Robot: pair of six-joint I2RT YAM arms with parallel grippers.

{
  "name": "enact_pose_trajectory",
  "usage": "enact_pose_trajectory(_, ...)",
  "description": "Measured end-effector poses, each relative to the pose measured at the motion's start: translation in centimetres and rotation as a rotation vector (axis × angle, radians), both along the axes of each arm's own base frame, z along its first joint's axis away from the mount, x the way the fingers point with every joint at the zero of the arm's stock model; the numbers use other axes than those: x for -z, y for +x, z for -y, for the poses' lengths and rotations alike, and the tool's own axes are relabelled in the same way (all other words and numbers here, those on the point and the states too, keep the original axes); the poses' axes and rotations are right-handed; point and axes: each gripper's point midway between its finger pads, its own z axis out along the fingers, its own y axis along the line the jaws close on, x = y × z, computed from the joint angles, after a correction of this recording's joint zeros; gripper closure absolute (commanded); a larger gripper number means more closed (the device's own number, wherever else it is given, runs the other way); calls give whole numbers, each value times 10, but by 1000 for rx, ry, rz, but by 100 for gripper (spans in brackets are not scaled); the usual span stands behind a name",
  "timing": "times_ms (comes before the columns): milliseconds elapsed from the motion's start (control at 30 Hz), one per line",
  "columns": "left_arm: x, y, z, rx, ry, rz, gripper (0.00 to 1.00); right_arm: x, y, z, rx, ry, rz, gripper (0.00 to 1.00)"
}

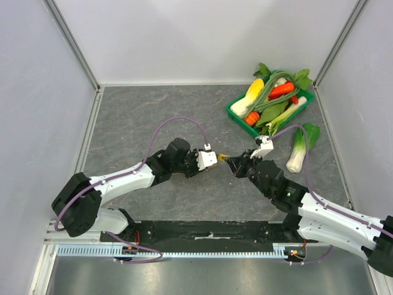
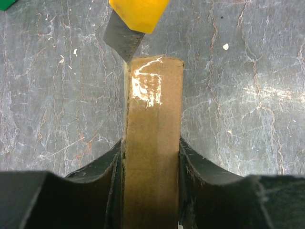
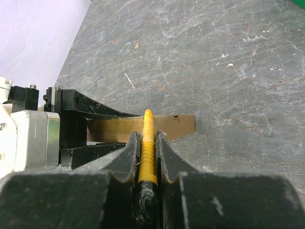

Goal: Unpack the express box

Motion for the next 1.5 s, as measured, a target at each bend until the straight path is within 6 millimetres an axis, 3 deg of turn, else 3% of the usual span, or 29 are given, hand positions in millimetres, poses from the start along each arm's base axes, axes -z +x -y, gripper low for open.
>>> enact_pose_trajectory(900,0,0,0,-1,1,0,81,3,0,-1,-15,-35,11,100)
enact_pose_trajectory(1500,2,6,-3,-37,21,-19,95,5,-4,-6,-86,-43,6,100)
